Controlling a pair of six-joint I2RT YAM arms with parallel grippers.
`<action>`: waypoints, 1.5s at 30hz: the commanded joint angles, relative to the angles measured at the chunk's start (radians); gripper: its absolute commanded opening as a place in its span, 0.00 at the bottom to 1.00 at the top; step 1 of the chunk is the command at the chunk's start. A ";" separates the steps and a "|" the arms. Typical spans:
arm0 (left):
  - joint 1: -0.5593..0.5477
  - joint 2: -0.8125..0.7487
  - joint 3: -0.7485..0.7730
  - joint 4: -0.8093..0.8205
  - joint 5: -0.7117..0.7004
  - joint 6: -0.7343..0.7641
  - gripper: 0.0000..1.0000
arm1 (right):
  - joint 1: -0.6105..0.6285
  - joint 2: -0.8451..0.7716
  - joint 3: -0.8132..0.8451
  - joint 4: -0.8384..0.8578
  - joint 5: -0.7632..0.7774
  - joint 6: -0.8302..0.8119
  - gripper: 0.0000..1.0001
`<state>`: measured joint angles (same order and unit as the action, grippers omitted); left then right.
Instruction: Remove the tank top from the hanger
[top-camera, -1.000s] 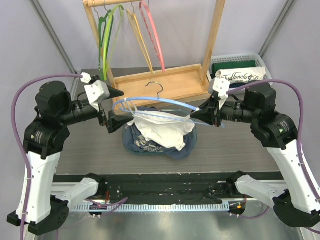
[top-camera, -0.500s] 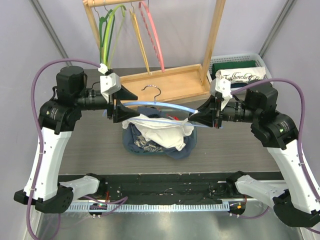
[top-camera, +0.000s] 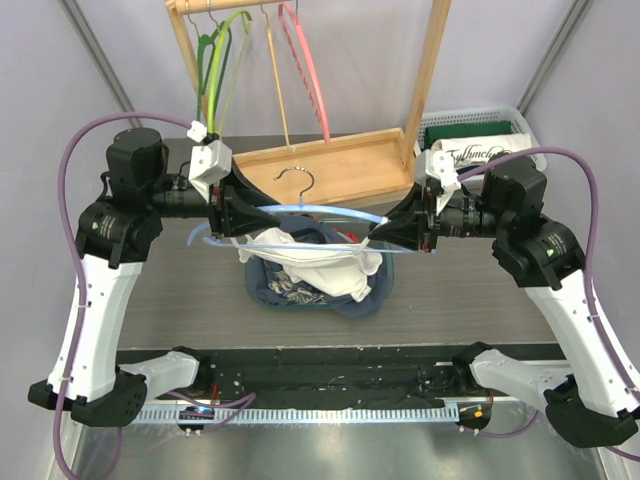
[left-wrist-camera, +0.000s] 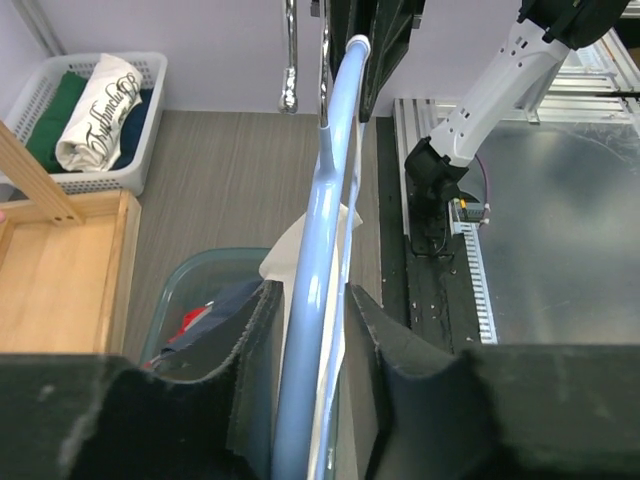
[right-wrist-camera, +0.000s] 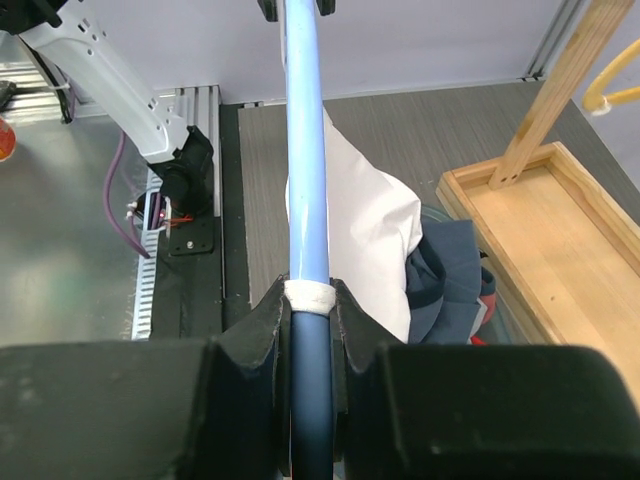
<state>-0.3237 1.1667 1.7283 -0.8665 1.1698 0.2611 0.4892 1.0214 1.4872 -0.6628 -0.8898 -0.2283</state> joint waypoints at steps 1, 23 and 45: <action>0.002 -0.015 -0.029 0.093 0.067 -0.051 0.31 | 0.000 0.008 -0.002 0.104 -0.001 0.024 0.01; 0.000 -0.105 -0.211 0.227 -0.268 0.179 0.00 | 0.000 -0.061 -0.099 0.344 0.569 0.133 0.64; 0.014 -0.139 -0.292 0.402 -0.294 0.086 0.00 | 0.029 -0.138 -0.541 0.770 0.410 0.652 0.56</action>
<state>-0.3183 1.0569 1.4300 -0.5793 0.8478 0.3916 0.4980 0.8806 0.9352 -0.0525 -0.4511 0.3668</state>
